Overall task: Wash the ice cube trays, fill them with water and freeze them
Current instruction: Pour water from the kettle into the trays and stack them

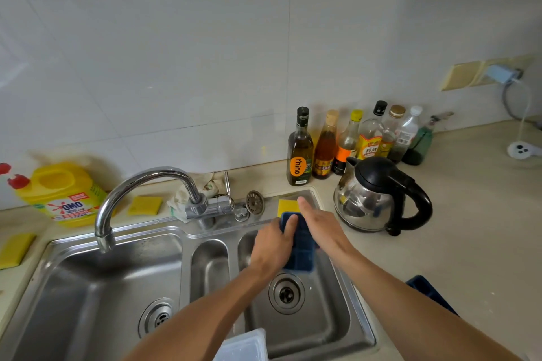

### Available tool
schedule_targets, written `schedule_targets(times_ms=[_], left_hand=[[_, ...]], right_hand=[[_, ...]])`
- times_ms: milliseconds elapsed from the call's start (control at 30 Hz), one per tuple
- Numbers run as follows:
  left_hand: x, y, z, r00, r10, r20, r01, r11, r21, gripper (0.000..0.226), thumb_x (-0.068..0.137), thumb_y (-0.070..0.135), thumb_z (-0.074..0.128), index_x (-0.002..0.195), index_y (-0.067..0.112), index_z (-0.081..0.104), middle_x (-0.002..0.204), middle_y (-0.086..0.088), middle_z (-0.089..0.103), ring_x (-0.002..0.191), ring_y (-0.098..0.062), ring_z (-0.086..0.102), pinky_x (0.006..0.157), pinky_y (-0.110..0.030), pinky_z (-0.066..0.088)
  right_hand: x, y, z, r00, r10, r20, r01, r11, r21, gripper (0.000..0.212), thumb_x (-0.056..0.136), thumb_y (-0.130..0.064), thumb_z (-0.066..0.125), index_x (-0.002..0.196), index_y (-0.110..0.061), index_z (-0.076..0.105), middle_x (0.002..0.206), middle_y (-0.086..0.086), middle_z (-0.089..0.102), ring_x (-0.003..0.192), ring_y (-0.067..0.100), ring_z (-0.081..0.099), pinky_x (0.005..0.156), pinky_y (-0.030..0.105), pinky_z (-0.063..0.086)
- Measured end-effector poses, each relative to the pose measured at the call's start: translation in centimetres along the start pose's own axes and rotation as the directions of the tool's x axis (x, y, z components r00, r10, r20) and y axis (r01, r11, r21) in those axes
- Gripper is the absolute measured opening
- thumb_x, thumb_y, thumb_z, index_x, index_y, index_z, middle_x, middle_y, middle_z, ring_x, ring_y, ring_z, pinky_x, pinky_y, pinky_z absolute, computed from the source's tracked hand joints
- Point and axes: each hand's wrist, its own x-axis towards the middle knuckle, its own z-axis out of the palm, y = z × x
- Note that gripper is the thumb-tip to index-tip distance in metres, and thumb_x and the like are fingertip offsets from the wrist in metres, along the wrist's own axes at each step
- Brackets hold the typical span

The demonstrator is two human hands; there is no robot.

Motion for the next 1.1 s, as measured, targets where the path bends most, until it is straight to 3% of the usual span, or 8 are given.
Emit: schedule_targets(times_ms=[67,200,300,400,700,800,967,1100], left_hand=[[1.3,-0.5,-1.0,0.999,-0.006,-0.042,0.005,1.0,-0.014,0.043,0.104,0.055,0.039,0.097,0.018,0.06,0.088,0.001,0.068,0.078,-0.013,0.065,0.068,-0.028,0.052],[2.9,0.0,-2.8,0.995,0.033,-0.096,-0.029,0.999,0.042,0.036,0.105,0.051,0.039,0.095,0.02,0.056,0.077,0.011,0.058,0.067,0.001,0.056,0.05,-0.009,0.043],[3.1,0.9,-3.1,0.992,0.048,-0.113,-0.049,0.999,-0.009,0.031,0.105,0.05,0.04,0.084,0.029,0.05,0.078,0.013,0.058,0.069,0.002,0.056,0.053,-0.002,0.041],[3.0,1.2,-3.2,0.992,0.05,-0.112,-0.055,0.997,-0.044,0.03,0.106,0.048,0.04,0.08,0.032,0.047,0.078,0.013,0.059,0.069,0.0,0.057,0.053,-0.002,0.041],[3.6,0.4,-3.6,0.997,0.073,0.021,-0.073,0.997,0.009,0.039,0.099,0.061,0.045,0.105,0.024,0.054,0.09,0.013,0.062,0.078,0.002,0.059,0.057,-0.012,0.042],[4.1,0.7,-4.5,0.993,0.109,0.042,-0.108,0.994,-0.021,0.043,0.095,0.064,0.051,0.101,0.022,0.057,0.087,0.01,0.064,0.078,-0.003,0.062,0.06,-0.015,0.043],[4.4,1.2,-5.6,0.96,0.248,0.131,-0.245,0.969,-0.039,0.026,0.094,0.05,0.063,0.086,0.027,0.058,0.081,0.009,0.066,0.073,-0.004,0.061,0.06,-0.015,0.043],[4.2,1.4,-5.8,0.927,0.354,0.12,-0.359,0.933,0.018,0.024,0.092,0.053,0.063,0.086,0.032,0.055,0.08,0.012,0.065,0.074,-0.003,0.061,0.062,-0.015,0.044]], right_hand=[[-0.6,0.7,-0.4,0.985,0.011,0.172,-0.018,0.999,0.039,0.049,0.096,-0.066,0.051,0.1,-0.02,0.066,0.093,0.008,0.074,0.082,0.016,0.071,0.069,0.03,0.059],[-1.6,1.5,-0.4,0.926,-0.012,0.378,-0.045,0.989,0.142,0.024,0.099,-0.038,0.064,0.115,-0.02,0.066,0.107,0.006,0.074,0.092,0.014,0.07,0.083,0.029,0.059],[-1.7,1.0,-0.3,0.937,-0.044,0.346,-0.048,0.966,0.253,0.016,0.098,-0.02,0.067,0.113,-0.015,0.066,0.113,0.011,0.073,0.104,0.023,0.071,0.085,0.028,0.058],[-1.8,0.8,-0.4,0.941,-0.056,0.335,-0.044,0.958,0.284,0.018,0.098,-0.015,0.067,0.115,-0.011,0.067,0.115,0.011,0.072,0.105,0.023,0.069,0.087,0.027,0.058],[-2.1,1.3,-0.1,0.95,-0.056,0.308,-0.025,0.967,0.254,0.017,0.098,-0.011,0.065,0.115,-0.011,0.067,0.108,0.003,0.073,0.091,0.008,0.069,0.072,0.016,0.052],[-2.3,1.9,-0.1,0.95,-0.084,0.302,0.0,0.963,0.268,0.024,0.096,-0.007,0.066,0.119,-0.014,0.065,0.113,0.003,0.074,0.099,0.008,0.072,0.08,0.017,0.056],[-2.5,2.4,-0.4,0.948,-0.125,0.294,0.047,0.964,0.261,0.037,0.095,-0.006,0.068,0.13,-0.011,0.062,0.12,0.004,0.074,0.113,0.012,0.069,0.099,0.027,0.054],[-2.2,2.5,-0.3,0.949,-0.152,0.276,0.077,0.961,0.266,0.037,0.094,-0.006,0.068,0.13,-0.011,0.062,0.121,0.003,0.074,0.114,0.01,0.068,0.097,0.025,0.054]])
